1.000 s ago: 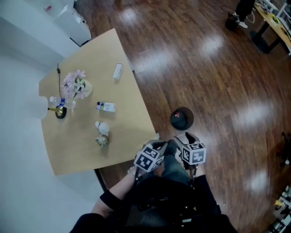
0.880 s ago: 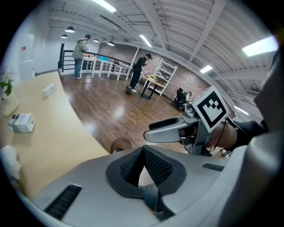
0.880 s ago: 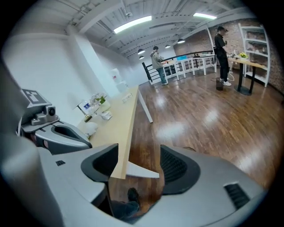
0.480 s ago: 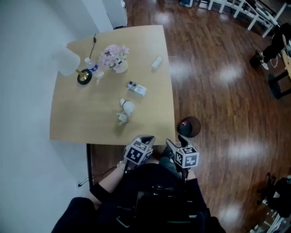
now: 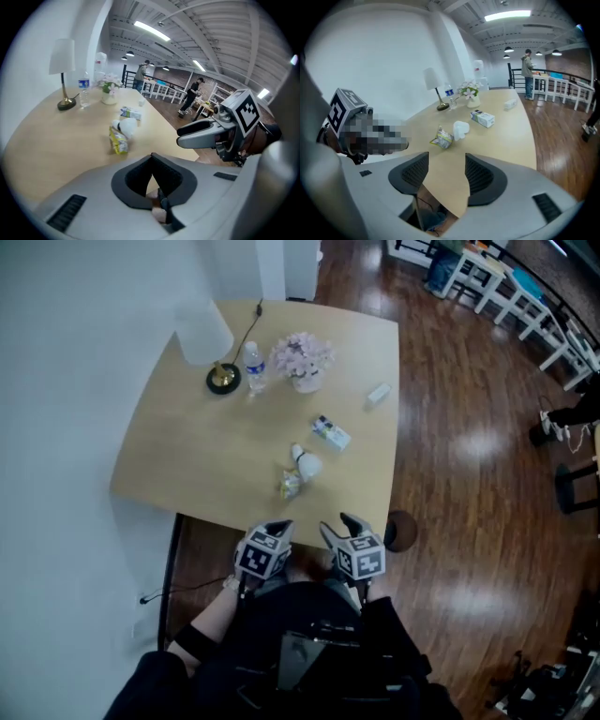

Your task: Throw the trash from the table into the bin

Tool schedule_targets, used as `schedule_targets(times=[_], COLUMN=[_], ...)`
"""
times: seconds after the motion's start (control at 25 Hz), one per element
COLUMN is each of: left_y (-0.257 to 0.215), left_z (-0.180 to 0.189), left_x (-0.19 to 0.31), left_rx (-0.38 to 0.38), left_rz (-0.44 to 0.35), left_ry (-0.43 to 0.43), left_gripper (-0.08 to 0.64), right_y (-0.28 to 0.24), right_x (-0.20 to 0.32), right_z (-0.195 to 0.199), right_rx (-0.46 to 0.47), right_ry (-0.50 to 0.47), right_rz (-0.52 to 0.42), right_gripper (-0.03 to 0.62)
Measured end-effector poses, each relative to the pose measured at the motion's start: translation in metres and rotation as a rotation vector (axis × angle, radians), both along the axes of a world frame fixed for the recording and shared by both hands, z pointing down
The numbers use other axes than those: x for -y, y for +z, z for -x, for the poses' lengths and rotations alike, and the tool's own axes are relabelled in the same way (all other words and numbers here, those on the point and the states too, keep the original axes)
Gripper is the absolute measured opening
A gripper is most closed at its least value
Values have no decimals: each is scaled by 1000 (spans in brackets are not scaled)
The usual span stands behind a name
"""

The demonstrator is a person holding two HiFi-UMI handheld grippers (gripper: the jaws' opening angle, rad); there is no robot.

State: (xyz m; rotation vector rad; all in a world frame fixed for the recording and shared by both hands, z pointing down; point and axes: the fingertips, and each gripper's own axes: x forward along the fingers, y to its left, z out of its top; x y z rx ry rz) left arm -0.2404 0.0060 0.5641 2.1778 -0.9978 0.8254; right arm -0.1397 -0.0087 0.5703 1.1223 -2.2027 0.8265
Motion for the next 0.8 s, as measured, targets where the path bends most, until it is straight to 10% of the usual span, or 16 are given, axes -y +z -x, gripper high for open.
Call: schedule_targets(times=[0.36,0.8], left_y=[11,17], left_z=[75,101], left_x=[18,13], left_rx=[-8,-31], left_rz=[4,36], left_ry=[-131,-151], left_gripper=[0,0], right_y=[12,64], right_x=[77,88], right_z=[107,131], right_rx=[-162,-329], right_ry=[-172,-182], right_rz=[-95,10], right_gripper=[247,239])
